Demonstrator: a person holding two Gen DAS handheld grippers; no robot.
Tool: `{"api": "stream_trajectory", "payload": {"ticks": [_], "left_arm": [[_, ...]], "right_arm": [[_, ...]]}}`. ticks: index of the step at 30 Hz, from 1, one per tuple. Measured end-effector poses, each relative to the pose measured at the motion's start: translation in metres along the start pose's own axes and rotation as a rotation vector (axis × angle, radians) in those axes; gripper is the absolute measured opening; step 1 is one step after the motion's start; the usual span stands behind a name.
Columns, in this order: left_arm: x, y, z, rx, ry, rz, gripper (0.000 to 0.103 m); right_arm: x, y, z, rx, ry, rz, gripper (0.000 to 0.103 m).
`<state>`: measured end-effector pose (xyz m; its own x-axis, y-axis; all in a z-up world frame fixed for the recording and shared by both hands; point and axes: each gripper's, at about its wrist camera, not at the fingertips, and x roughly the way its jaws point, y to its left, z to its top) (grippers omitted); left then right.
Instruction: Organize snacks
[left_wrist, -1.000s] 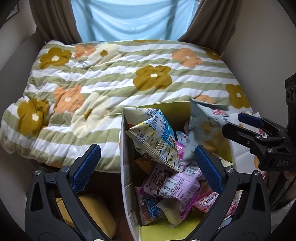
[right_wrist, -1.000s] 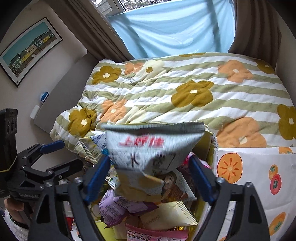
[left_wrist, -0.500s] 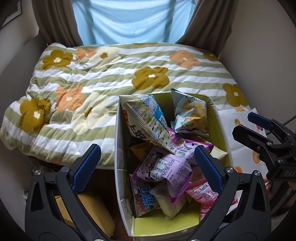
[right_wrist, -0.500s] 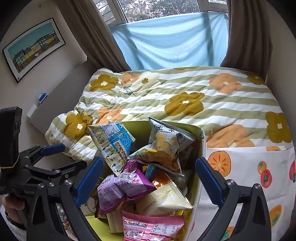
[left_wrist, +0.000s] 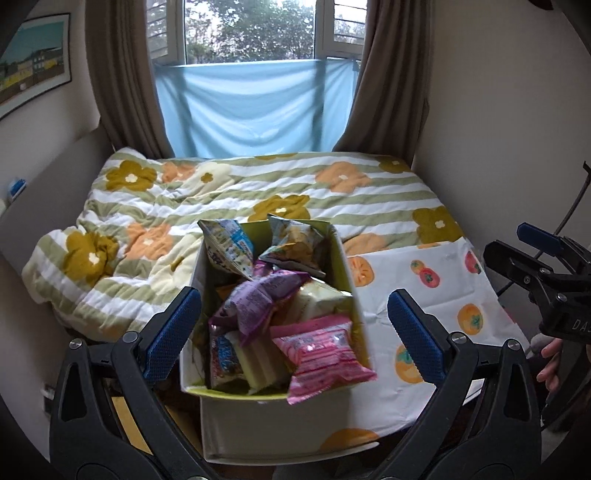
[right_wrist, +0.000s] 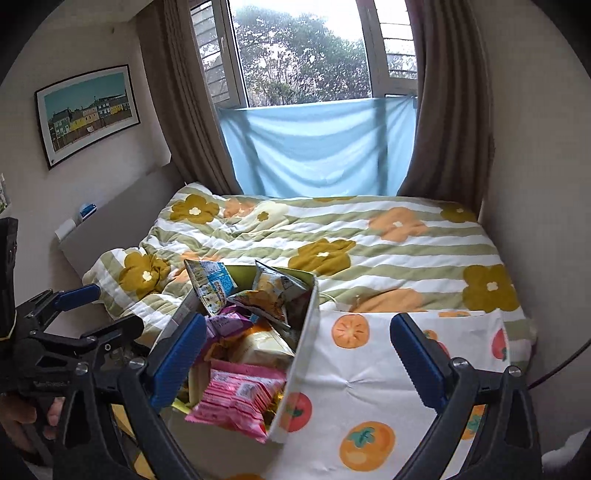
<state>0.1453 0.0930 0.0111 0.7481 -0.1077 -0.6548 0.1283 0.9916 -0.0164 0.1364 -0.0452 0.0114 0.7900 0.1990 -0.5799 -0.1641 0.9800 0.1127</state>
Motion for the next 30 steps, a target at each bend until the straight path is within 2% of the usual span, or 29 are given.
{"api": "stream_trajectory", "payload": {"ticks": [4,7,11,17,30], "left_arm": [[-0.032,-0.026,-0.040,-0.023,-0.042,0.025,0.101],[-0.057,-0.041,-0.067,-0.015,-0.092,0.052,0.102],[-0.084,-0.057,-0.087,-0.002,-0.145,0.061,0.103],[-0.101,-0.069,-0.098,-0.020,-0.169,0.057,0.103],[-0.100,-0.082,-0.095,0.003,-0.173,0.062,0.103]], "right_arm": [[-0.048,-0.014,-0.031,-0.030,-0.036,-0.085,0.099],[-0.068,-0.019,-0.054,-0.051,-0.032,-0.150,0.099],[-0.086,-0.026,-0.078,-0.043,-0.035,-0.194,0.099],[-0.105,-0.034,-0.099,-0.029,-0.046,-0.243,0.102],[-0.120,-0.044,-0.102,0.012,-0.066,-0.235,0.102]]}}
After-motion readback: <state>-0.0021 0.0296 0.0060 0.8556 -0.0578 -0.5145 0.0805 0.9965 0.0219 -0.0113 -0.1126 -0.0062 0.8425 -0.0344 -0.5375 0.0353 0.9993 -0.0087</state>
